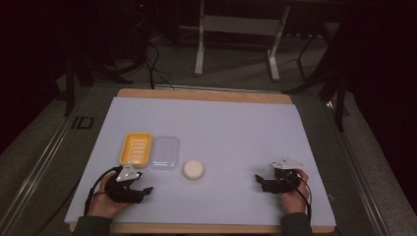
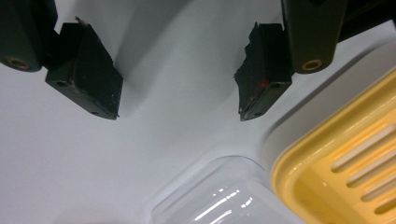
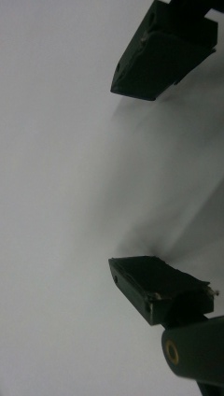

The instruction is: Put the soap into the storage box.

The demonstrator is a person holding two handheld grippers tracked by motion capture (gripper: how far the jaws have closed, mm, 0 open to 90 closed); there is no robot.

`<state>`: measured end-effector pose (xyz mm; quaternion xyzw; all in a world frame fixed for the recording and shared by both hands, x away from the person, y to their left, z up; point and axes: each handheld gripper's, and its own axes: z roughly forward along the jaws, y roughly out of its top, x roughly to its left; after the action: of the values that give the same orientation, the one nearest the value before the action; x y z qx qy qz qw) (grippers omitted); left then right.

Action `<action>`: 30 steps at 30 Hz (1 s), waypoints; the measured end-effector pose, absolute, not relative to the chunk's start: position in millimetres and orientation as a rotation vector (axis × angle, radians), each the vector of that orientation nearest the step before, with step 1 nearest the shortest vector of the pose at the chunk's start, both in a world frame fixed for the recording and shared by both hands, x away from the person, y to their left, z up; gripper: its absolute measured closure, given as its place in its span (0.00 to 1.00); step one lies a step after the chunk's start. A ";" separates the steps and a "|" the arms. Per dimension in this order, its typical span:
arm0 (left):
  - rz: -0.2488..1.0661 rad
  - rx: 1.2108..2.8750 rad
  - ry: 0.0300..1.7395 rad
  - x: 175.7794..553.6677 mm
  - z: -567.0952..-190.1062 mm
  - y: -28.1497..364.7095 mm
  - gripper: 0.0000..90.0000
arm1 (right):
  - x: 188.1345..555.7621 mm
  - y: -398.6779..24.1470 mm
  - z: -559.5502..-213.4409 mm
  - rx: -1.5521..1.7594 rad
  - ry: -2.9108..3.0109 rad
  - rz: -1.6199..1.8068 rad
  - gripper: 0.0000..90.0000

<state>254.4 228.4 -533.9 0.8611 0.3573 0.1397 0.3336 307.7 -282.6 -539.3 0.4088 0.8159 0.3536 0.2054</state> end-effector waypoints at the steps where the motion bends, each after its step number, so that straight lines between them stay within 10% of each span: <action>1: 0.361 2.245 0.936 254.6 -533.3 228.6 0.35 | 307.2 -283.1 -539.1 1.136 2.270 0.998 0.15; 30: 0.343 2.461 0.722 282.0 -493.6 205.4 0.36 | 303.7 -298.1 -536.3 1.183 2.188 1.193 0.16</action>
<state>282.0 205.4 -493.6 0.9149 0.2683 0.1276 0.2733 303.7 -298.1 -536.3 0.4210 0.7785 0.4247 0.1904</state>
